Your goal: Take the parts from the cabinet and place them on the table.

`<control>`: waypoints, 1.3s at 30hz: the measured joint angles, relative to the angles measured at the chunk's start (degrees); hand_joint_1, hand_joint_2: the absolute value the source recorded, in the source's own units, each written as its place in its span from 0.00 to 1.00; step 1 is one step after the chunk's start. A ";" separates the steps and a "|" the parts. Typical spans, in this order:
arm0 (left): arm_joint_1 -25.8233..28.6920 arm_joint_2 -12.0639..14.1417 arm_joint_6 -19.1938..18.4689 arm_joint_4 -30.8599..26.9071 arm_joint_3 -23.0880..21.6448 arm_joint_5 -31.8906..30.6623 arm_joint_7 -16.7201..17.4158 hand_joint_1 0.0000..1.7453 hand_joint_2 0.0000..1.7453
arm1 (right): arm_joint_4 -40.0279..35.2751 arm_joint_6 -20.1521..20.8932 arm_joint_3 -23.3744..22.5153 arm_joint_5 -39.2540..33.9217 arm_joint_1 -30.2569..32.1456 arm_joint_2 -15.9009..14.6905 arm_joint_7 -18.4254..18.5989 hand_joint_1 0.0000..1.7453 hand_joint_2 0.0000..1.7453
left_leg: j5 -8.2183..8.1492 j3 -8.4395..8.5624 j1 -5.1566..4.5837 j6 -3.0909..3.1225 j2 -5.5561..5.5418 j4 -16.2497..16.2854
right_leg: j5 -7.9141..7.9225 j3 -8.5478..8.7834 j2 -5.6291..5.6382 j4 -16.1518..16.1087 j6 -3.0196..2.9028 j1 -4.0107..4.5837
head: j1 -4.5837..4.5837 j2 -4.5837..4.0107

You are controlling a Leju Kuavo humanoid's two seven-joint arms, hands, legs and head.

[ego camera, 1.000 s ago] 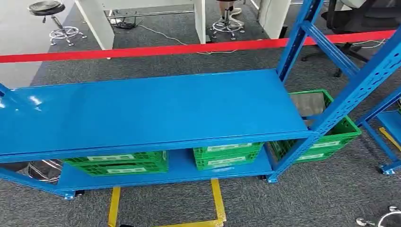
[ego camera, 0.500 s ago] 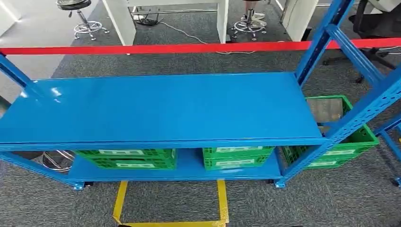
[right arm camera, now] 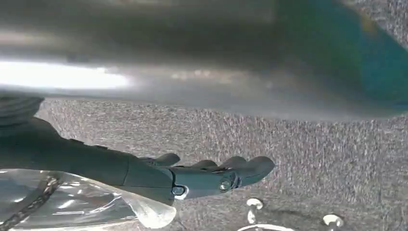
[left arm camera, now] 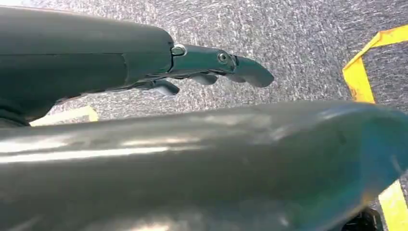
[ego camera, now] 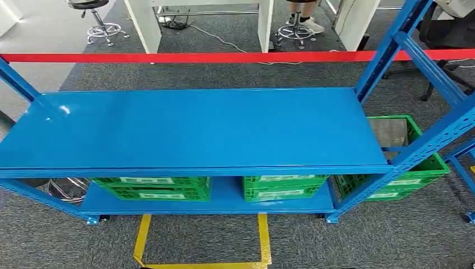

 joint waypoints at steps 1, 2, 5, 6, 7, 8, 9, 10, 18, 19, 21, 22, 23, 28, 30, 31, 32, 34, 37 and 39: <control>0.00 0.00 0.00 0.00 0.02 0.00 0.02 0.00 0.00 | 0.00 0.02 0.00 0.00 0.00 0.00 0.02 0.00 0.00 | 0.00 0.02 0.00 0.00 0.00 0.00 | 0.00 0.01 0.00 0.00 0.01 0.00 | 0.00 0.00; -0.01 0.00 0.00 0.00 0.04 0.00 0.11 0.00 0.00 | 0.00 0.02 0.00 0.02 0.00 0.00 0.04 0.00 0.00 | 0.00 0.04 0.00 0.00 0.00 0.00 | 0.00 0.02 0.00 0.00 0.01 0.00 | 0.00 0.00; 0.00 0.00 -0.18 -0.04 0.20 0.00 0.15 0.00 0.00 | 0.00 0.66 0.00 -0.07 0.00 0.00 -0.77 0.00 0.00 | 0.00 0.06 0.01 0.00 0.00 0.00 | -0.01 0.05 0.00 0.00 0.02 0.03 | 0.00 0.00; 0.00 0.00 -0.22 -0.07 0.28 0.04 0.15 0.00 0.00 | 0.00 0.83 0.00 -0.24 -0.01 0.00 -1.10 0.00 0.00 | 0.00 0.07 0.01 0.00 0.00 0.00 | -0.01 0.05 0.00 0.00 0.02 0.03 | 0.00 0.00; -0.01 0.00 -0.29 -0.09 0.35 0.09 0.15 0.00 0.00 | 0.00 1.12 0.00 -0.11 0.01 0.00 -1.20 0.00 0.00 | 0.00 0.07 0.01 0.00 0.00 0.00 | -0.01 0.05 0.00 0.00 0.02 0.03 | 0.00 0.00; -0.02 0.00 -0.42 -0.09 0.50 0.09 0.13 0.00 0.00 | 0.00 1.23 0.02 0.09 0.03 0.00 -1.20 0.00 0.00 | 0.00 0.08 0.01 0.00 0.00 0.00 | -0.01 0.05 0.00 0.00 0.02 0.03 | 0.00 0.00; -0.02 0.00 -0.46 -0.09 0.61 0.09 0.13 0.00 0.00 | 0.00 1.22 0.02 0.24 0.03 0.00 -1.23 0.00 0.00 | 0.00 0.08 0.02 0.00 0.00 0.00 | -0.02 0.05 0.00 0.00 0.03 0.04 | -0.02 0.00; -0.02 0.00 -0.46 -0.09 0.63 0.09 0.13 0.00 0.00 | 0.00 1.16 0.04 0.48 0.04 0.00 -1.21 0.00 0.00 | 0.00 0.08 0.03 0.00 0.00 0.00 | -0.02 0.05 0.00 0.00 0.03 0.05 | -0.02 0.00; -0.16 -0.06 -0.44 -0.11 1.11 -0.20 0.13 0.00 0.00 | 0.09 0.02 0.57 1.33 0.00 0.07 -0.98 0.00 0.00 | 1.85 2.98 0.52 2.54 -0.57 -4.62 | -2.21 -0.61 0.71 2.26 1.21 -0.05 | 0.29 0.00; -0.20 -0.04 -0.44 -0.11 1.14 -0.28 0.13 0.00 0.00 | 0.11 0.02 0.59 1.40 -0.01 0.07 -0.92 0.00 0.00 | 1.86 2.84 0.61 2.44 -0.83 -4.62 | -4.11 -2.80 0.90 6.40 1.43 -0.10 | 0.33 0.00; -0.12 -0.07 -0.44 -0.11 1.16 -0.33 0.13 0.00 0.00 | 0.11 0.00 0.59 1.40 0.13 0.02 -0.81 0.00 0.00 | 1.71 2.80 0.64 2.22 -1.53 -4.47 | -6.56 -6.82 0.96 13.66 2.08 -0.50 | 0.22 0.00; -0.04 -0.07 -0.46 -0.11 1.18 -0.33 0.13 0.00 0.00 | 0.11 0.00 0.59 1.40 0.21 0.02 -0.81 0.00 0.00 | 1.59 2.79 0.80 1.99 -2.02 -4.27 | -5.69 -7.30 0.96 14.02 2.41 -0.74 | 0.28 0.00; -0.01 -0.07 -0.46 -0.11 1.20 -0.33 0.13 0.00 0.00 | 0.11 0.00 0.59 1.40 0.27 0.02 -0.81 0.00 0.00 | 1.37 2.79 1.06 1.60 -2.62 -3.96 | -3.63 -6.40 0.97 11.84 2.75 -1.03 | 0.24 0.00; -0.21 0.00 -0.44 -0.22 1.46 -0.35 0.11 0.00 0.00 | 0.44 0.02 0.63 1.40 0.28 0.15 -1.18 0.00 0.00 | -0.68 1.12 1.62 -1.18 -5.27 0.11 | -0.14 -0.73 4.81 1.49 2.10 -1.99 | 0.86 0.00; -0.09 0.04 -0.39 -0.22 1.57 -0.35 0.09 0.00 0.00 | 0.44 -0.06 0.59 1.18 0.33 0.04 -1.01 0.00 0.00 | -0.30 0.85 1.80 -1.57 -6.10 0.07 | -0.14 -0.92 3.93 1.90 1.32 -1.70 | 0.57 0.00; -0.06 0.09 -0.37 -0.22 1.60 -0.46 0.11 0.00 0.00 | 0.44 -0.06 0.59 1.20 0.35 0.07 -1.01 0.00 0.00 | -0.67 0.62 1.97 -1.79 -5.99 0.20 | -0.02 -0.94 3.35 1.85 1.09 -2.00 | 0.55 0.00; 0.00 0.02 -0.37 -0.22 1.62 -0.52 0.11 0.00 0.00 | 0.44 -0.09 0.59 1.16 0.29 0.07 -1.01 0.00 0.00 | -1.35 0.20 1.78 -1.90 -3.30 1.42 | 0.01 -0.82 3.09 1.81 0.89 -1.82 | 0.33 0.00; -0.29 0.04 -0.35 -0.22 1.62 -0.61 0.09 0.00 0.00 | 0.44 -0.11 0.61 1.07 0.37 0.07 -1.25 0.00 0.00 | -4.94 -3.48 1.73 -2.18 -0.67 9.02 | -0.21 -0.71 1.94 1.82 0.54 -1.50 | -0.02 0.00; -0.23 0.04 -0.20 -0.22 1.62 -0.70 0.04 0.00 1.00 | 0.44 -0.02 0.59 0.37 0.43 0.04 -1.47 0.00 0.00 | -6.91 -8.31 1.71 -1.86 -0.33 17.83 | -0.59 -0.48 0.67 1.82 -0.02 -0.96 | -0.09 0.00; -0.15 0.02 0.11 -0.22 1.66 -0.94 0.04 0.00 1.00 | 0.44 0.39 0.55 -0.52 0.28 0.04 -0.97 0.00 0.00 | -2.60 -6.45 1.30 -0.85 -0.33 13.06 | -0.94 0.03 0.45 1.81 -0.21 -0.55 | -0.09 0.00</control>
